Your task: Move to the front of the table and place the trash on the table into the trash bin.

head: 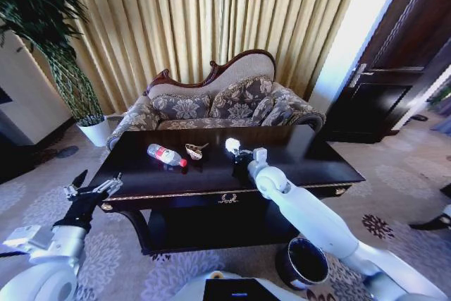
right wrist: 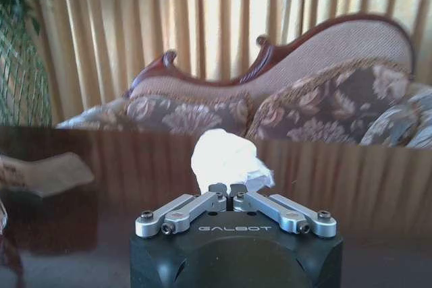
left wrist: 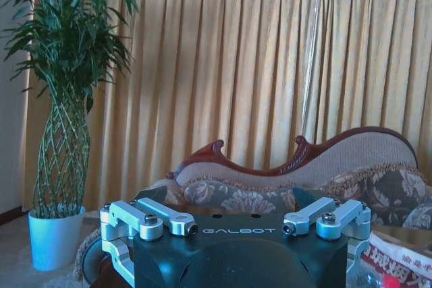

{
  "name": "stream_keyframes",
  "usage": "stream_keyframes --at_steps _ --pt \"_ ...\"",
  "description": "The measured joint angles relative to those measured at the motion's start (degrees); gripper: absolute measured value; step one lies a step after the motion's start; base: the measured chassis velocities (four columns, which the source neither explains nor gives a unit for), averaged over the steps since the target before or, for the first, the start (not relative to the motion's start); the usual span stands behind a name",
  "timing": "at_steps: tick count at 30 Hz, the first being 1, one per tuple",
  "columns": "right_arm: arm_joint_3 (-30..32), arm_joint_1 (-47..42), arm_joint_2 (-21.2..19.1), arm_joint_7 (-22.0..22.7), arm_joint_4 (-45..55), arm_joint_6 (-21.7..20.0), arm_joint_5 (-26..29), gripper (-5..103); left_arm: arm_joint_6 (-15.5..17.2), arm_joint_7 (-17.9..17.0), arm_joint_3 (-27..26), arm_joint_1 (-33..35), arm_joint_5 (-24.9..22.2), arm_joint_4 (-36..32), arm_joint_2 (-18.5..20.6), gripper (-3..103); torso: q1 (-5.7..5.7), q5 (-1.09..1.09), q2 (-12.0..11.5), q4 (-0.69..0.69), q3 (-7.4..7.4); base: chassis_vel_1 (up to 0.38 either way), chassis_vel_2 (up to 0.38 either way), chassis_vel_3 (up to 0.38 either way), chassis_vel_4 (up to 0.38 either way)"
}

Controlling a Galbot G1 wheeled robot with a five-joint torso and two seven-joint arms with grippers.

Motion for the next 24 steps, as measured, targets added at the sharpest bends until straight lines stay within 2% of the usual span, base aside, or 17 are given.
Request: stream_keyframes --at_steps 3,4,6,7,11,12,16,17,24 --pt "6.1 -5.5 -4.0 0.0 5.8 0.9 0.0 0 -0.6 0.0 0.0 -0.4 0.0 0.0 0.3 100 0.0 -0.01 0.0 -0.01 0.0 0.0 0.0 0.0 0.0" --pt "6.1 -5.5 -4.0 0.0 5.8 0.9 0.0 0 -0.6 0.0 0.0 -0.4 0.0 0.0 0.3 100 0.0 -0.01 0.0 -0.01 0.0 0.0 0.0 0.0 0.0" --pt "11.9 -10.8 -6.5 0.1 10.8 1.7 0.0 0 -1.0 0.4 0.1 -0.4 0.0 0.1 0.5 100 0.0 -0.03 0.0 -0.03 -0.01 0.0 0.0 0.0 0.0" --pt "11.9 -10.8 -6.5 0.1 10.8 1.7 0.0 0 -1.0 0.4 0.1 -0.4 0.0 0.1 0.5 100 0.0 -0.03 0.0 -0.03 -0.01 0.0 0.0 0.0 0.0" --pt "20.5 -21.8 -8.4 1.0 18.2 2.6 -0.9 0 -1.6 0.8 0.4 -0.2 0.2 0.9 0.3 100 -0.01 -0.02 0.0 -0.02 -0.01 0.0 0.0 0.0 0.0" --pt "20.5 -21.8 -8.4 1.0 18.2 2.6 -0.9 0 -1.6 0.8 0.4 -0.2 0.2 0.9 0.3 100 -0.01 -0.02 0.0 -0.02 -0.01 0.0 0.0 0.0 0.0" --pt "28.0 -31.4 -8.1 1.7 24.9 3.8 -2.4 0 -2.3 1.3 0.4 -0.2 0.1 2.2 0.9 100 -0.01 -0.03 0.0 0.0 -0.01 0.0 0.0 0.0 0.0" --pt "30.9 -35.0 -7.3 1.7 26.7 4.5 -3.3 0 -2.5 1.7 0.4 -0.4 -0.2 2.8 1.5 100 -0.01 -0.03 0.0 0.0 -0.01 0.0 0.0 0.0 0.0" --pt "39.0 -45.3 -3.1 0.9 30.3 6.4 -5.7 0 -2.5 2.1 0.4 -0.9 -1.6 4.3 3.7 100 -0.01 -0.02 0.0 -0.02 -0.01 0.0 0.0 0.0 0.0"
